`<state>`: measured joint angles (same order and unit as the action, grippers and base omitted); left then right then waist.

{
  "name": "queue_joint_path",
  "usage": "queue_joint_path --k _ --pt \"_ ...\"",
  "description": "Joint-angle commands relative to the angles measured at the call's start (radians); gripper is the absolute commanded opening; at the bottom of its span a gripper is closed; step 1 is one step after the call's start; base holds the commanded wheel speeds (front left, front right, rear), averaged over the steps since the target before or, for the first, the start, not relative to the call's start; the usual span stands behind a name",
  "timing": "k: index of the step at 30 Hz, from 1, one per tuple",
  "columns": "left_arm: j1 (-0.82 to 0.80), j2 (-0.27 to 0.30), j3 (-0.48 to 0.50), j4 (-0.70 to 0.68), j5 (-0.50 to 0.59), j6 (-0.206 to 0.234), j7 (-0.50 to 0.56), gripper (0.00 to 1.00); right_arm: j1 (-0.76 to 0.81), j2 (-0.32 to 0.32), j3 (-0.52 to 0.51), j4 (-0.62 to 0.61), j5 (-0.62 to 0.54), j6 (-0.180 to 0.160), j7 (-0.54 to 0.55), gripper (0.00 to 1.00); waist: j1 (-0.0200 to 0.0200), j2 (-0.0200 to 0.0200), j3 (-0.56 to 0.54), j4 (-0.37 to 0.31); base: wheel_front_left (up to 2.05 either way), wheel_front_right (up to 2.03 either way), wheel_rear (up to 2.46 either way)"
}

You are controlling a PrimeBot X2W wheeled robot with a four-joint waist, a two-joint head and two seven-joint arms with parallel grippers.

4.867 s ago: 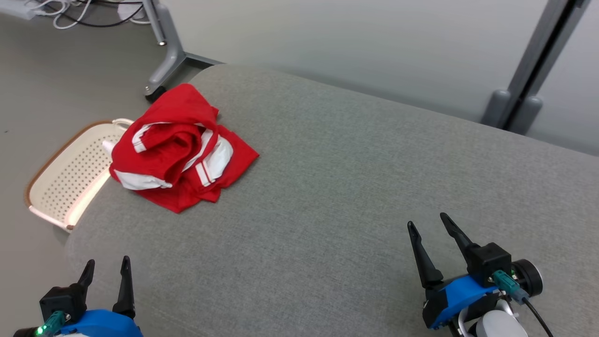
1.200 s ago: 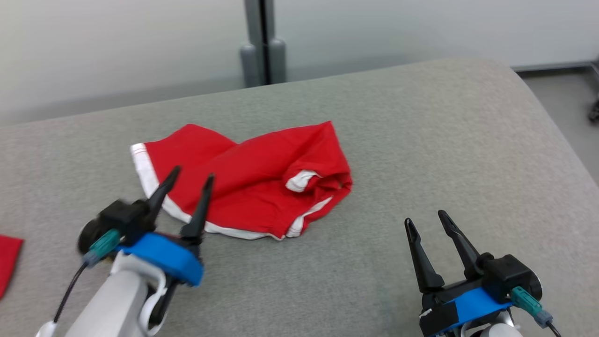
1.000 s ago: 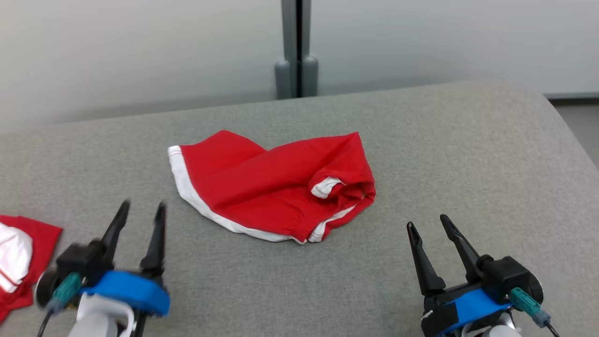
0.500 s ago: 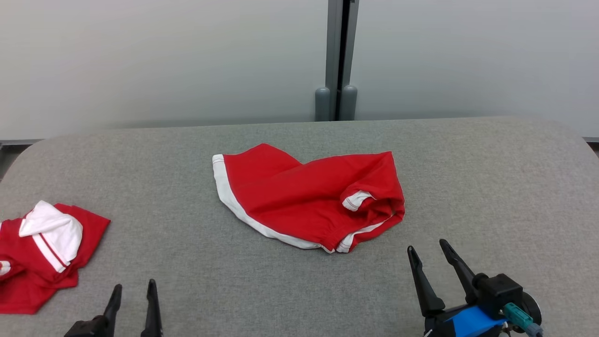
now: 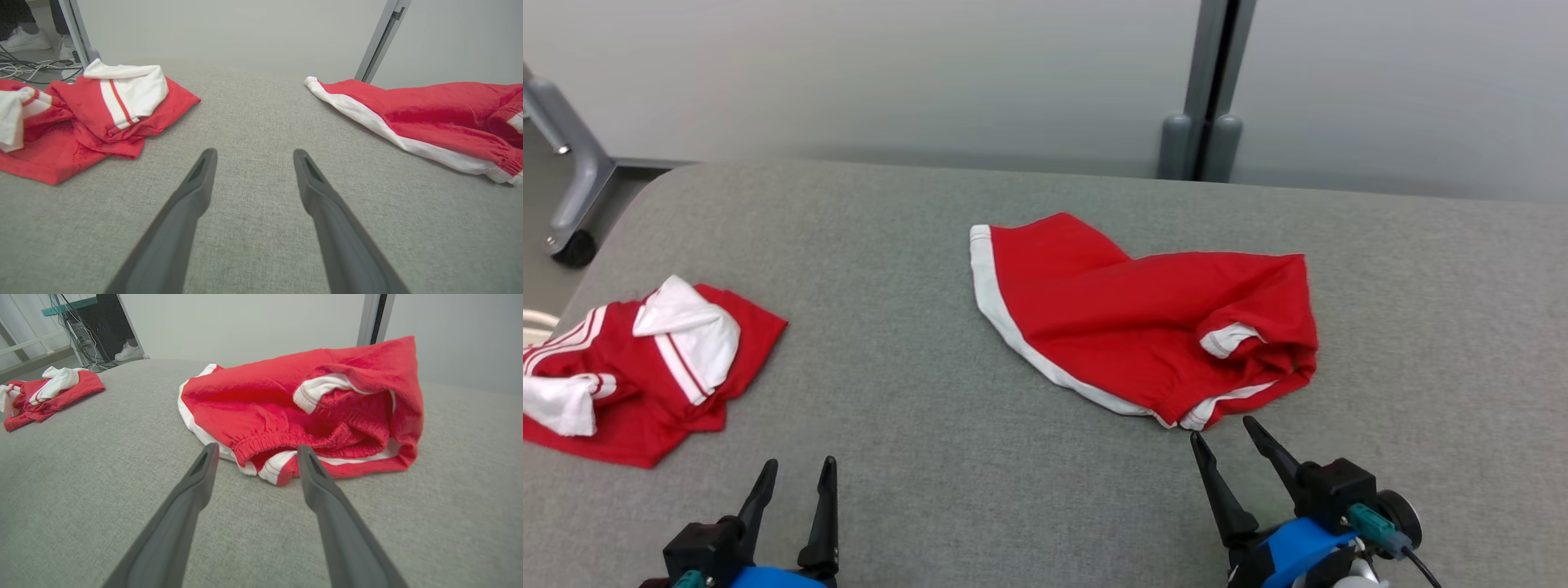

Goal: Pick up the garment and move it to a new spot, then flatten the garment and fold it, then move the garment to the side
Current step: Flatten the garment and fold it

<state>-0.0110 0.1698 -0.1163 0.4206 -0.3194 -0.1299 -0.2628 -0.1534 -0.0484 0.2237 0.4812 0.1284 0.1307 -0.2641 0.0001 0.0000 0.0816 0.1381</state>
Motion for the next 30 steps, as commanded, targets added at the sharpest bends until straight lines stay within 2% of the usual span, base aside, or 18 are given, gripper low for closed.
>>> queue_joint_path --k 1,5,7,16,17,18,19,20,21,25,30 --pt "-0.018 0.011 -0.004 0.000 -0.004 -0.001 -0.003 1.00 -0.016 -0.005 -0.002 0.004 -0.004 0.000 0.000 1.00 -0.0001 0.0000 0.039 0.040 0.00 0.00 0.00" --pt "-0.031 0.033 -0.016 0.011 -0.036 -0.001 -0.003 1.00 -0.062 -0.005 -0.008 0.071 -0.014 0.000 0.000 1.00 -0.0001 0.0000 0.076 0.085 0.00 0.00 0.00" --pt "-0.042 0.041 -0.020 0.016 -0.051 -0.001 -0.003 1.00 -0.083 -0.005 -0.011 0.099 -0.016 0.000 -0.001 0.96 -0.0001 0.0000 0.090 0.102 0.00 0.00 0.00" --pt "-0.078 0.054 -0.041 0.013 -0.086 -0.001 -0.003 1.00 -0.127 -0.005 -0.021 0.141 -0.034 0.000 0.000 0.95 -0.0001 0.0000 0.141 0.135 0.00 0.00 0.00" --pt "-0.082 0.055 -0.043 0.011 -0.087 -0.001 -0.003 1.00 -0.134 -0.005 -0.022 0.143 -0.039 0.000 0.000 0.88 -0.0001 0.0000 0.146 0.136 0.00 0.00 0.00" --pt "-0.086 0.055 -0.045 0.011 -0.091 -0.001 -0.003 1.00 -0.139 -0.005 -0.022 0.145 -0.040 0.000 0.000 0.75 -0.0001 0.0000 0.150 0.136 0.00 0.00 0.00" --pt "-0.090 0.056 -0.048 0.009 -0.093 -0.001 -0.003 1.00 -0.142 -0.005 -0.020 0.146 -0.041 0.000 0.000 0.69 -0.0001 0.0000 0.153 0.136 0.00 0.00 0.00" --pt "-0.096 0.058 -0.049 0.008 -0.094 -0.001 -0.003 1.00 -0.145 -0.005 -0.017 0.149 -0.041 0.000 0.000 0.12 -0.0001 0.0000 0.156 0.135 0.00 0.00 0.00" --pt "-0.100 0.060 -0.050 0.006 -0.095 -0.001 -0.003 1.00 -0.148 -0.005 -0.014 0.150 -0.037 0.000 0.000 0.00 -0.0001 0.0000 0.158 0.133 0.00 0.00 0.00" --pt "-0.086 0.067 -0.050 -0.001 -0.096 -0.002 -0.003 1.00 -0.130 -0.005 -0.011 0.106 -0.007 0.000 0.000 0.00 -0.0001 0.0000 0.151 0.101 0.00 0.00 0.00" --pt "-0.048 0.066 -0.032 -0.001 -0.086 -0.002 -0.003 1.00 -0.057 -0.005 -0.023 0.001 0.010 0.000 0.000 0.00 -0.0001 0.0000 0.117 0.004 0.00 0.00 0.00"
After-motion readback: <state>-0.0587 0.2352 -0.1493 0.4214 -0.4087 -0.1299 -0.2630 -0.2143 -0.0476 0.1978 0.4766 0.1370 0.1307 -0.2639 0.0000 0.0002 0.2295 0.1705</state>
